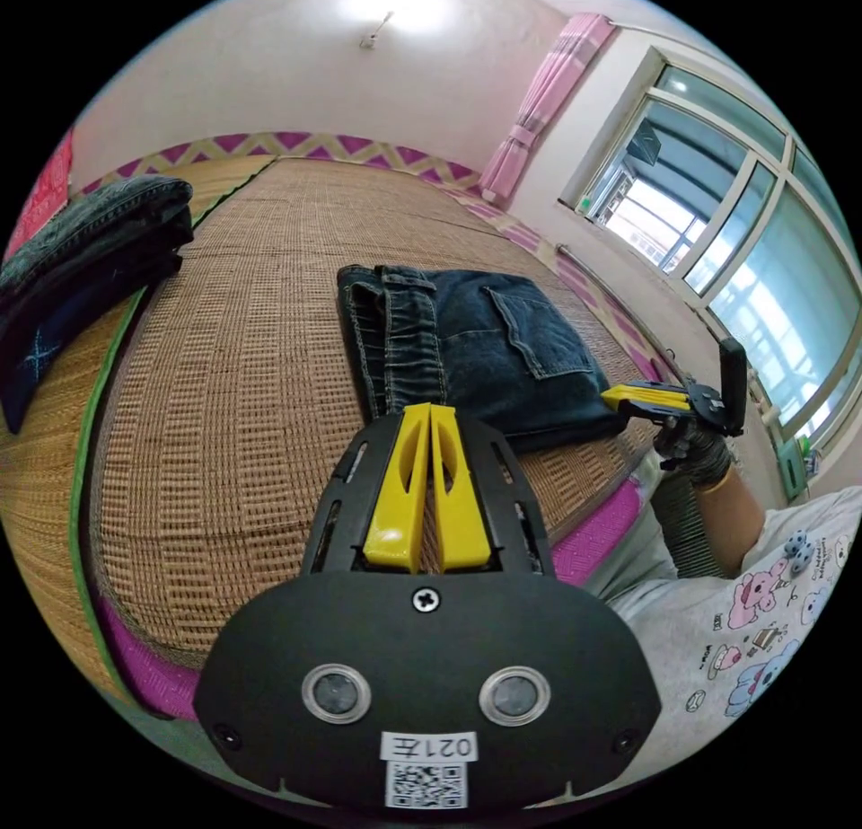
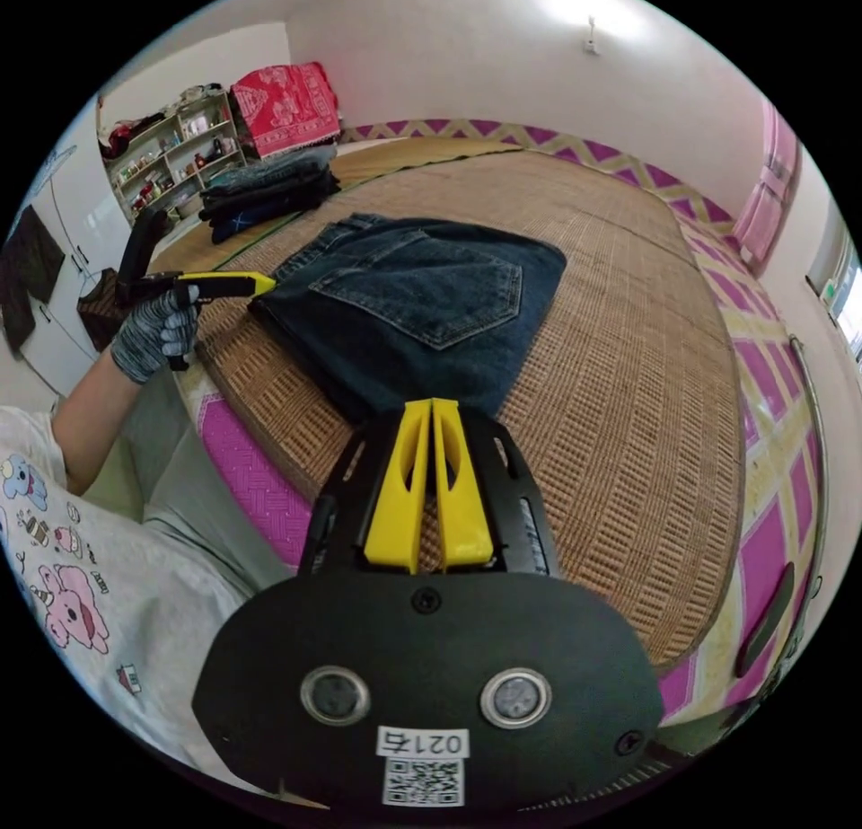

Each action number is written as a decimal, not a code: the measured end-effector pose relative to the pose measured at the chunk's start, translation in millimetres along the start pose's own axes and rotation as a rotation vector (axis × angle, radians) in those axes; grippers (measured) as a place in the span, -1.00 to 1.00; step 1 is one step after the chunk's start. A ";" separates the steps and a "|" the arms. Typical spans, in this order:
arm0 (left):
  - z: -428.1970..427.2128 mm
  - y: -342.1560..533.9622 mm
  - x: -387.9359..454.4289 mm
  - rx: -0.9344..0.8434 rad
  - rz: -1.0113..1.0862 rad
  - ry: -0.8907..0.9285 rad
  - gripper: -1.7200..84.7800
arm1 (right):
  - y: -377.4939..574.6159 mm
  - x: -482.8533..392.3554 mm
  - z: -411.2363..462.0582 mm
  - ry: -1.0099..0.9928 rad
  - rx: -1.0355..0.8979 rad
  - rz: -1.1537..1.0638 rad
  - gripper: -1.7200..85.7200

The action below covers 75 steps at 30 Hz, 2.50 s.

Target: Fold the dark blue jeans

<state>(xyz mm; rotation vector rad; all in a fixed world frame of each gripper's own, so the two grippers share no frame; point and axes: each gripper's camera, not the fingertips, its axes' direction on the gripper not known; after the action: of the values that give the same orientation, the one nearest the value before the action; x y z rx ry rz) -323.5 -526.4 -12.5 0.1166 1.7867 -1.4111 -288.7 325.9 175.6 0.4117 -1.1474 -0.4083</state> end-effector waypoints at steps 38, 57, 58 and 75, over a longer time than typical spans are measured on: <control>8.5 -108.1 -21.4 0.033 -0.119 -0.184 -0.81 | -67.2 230.3 -82.3 -0.255 0.057 0.387 -0.70; 28.3 -155.9 -20.9 0.025 -0.070 -0.228 -0.81 | -115.1 281.6 -101.9 -0.275 0.029 0.346 -0.70; 28.5 -157.3 -20.9 0.024 -0.068 -0.229 -0.81 | -117.2 285.4 -103.9 -0.278 0.032 0.347 -0.70; 64.4 -191.8 -93.9 -0.096 -0.228 0.194 -0.60 | -142.0 367.9 -84.9 -0.501 0.044 0.469 -0.67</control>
<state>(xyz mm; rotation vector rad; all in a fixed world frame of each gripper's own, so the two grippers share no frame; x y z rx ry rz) -330.6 -612.3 193.3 -0.0020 2.0778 -1.5116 -93.4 25.8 361.2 0.0634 -1.6928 -0.0695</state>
